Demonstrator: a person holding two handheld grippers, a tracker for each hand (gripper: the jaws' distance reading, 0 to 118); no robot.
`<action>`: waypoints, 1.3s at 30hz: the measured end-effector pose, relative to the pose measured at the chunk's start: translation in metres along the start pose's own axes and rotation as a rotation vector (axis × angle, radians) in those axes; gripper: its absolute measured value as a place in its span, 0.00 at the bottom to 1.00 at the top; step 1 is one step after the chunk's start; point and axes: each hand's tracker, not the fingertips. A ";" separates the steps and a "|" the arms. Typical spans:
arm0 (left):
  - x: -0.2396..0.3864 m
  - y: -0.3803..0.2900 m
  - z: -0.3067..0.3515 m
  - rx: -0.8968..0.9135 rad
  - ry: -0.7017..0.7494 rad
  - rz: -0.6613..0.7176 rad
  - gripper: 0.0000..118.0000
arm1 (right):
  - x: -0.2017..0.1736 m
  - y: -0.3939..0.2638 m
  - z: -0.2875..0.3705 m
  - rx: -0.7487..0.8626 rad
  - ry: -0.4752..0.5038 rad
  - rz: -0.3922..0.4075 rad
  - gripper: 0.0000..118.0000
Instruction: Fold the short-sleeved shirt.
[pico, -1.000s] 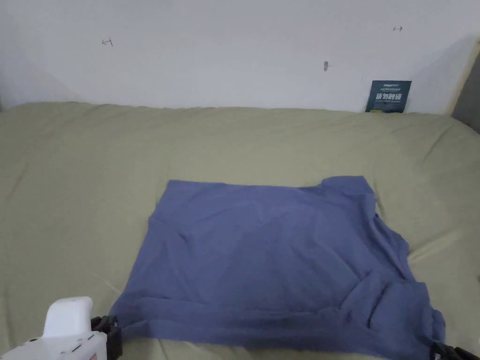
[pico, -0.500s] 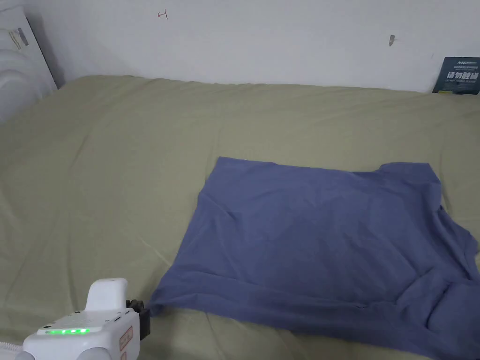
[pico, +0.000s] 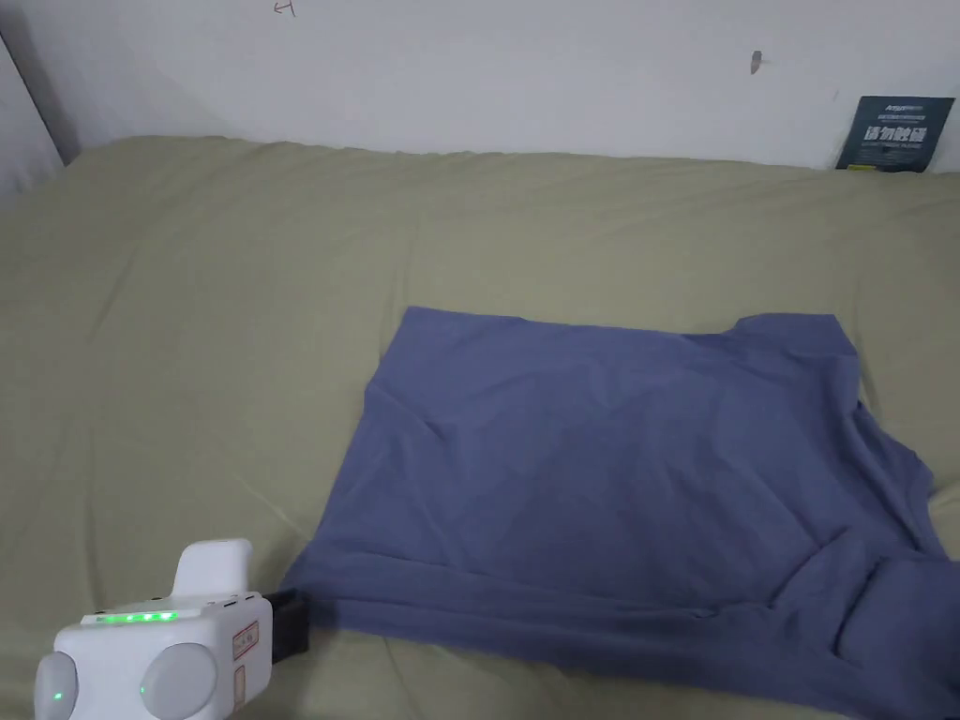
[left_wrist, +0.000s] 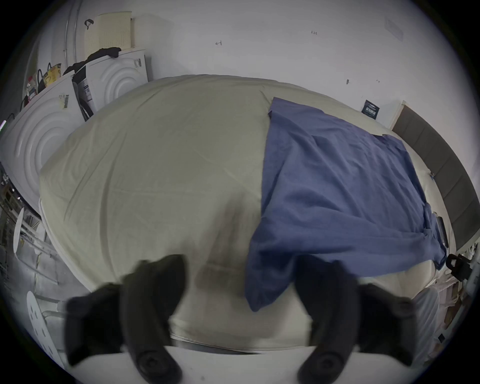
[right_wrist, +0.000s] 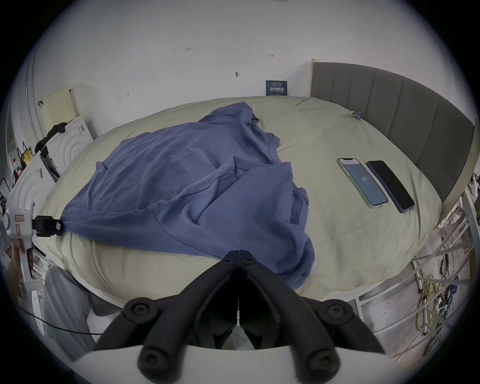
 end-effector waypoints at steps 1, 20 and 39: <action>-0.002 -0.002 -0.008 -0.018 -0.023 0.009 0.17 | 0.003 0.002 -0.001 0.001 -0.002 -0.001 0.01; 0.011 0.003 0.007 0.027 -0.015 -0.022 0.04 | 0.059 0.009 -0.045 -0.190 -0.013 0.033 0.66; 0.004 0.025 0.017 0.038 -0.051 -0.015 0.04 | 0.048 0.039 0.009 -0.036 0.034 0.056 0.07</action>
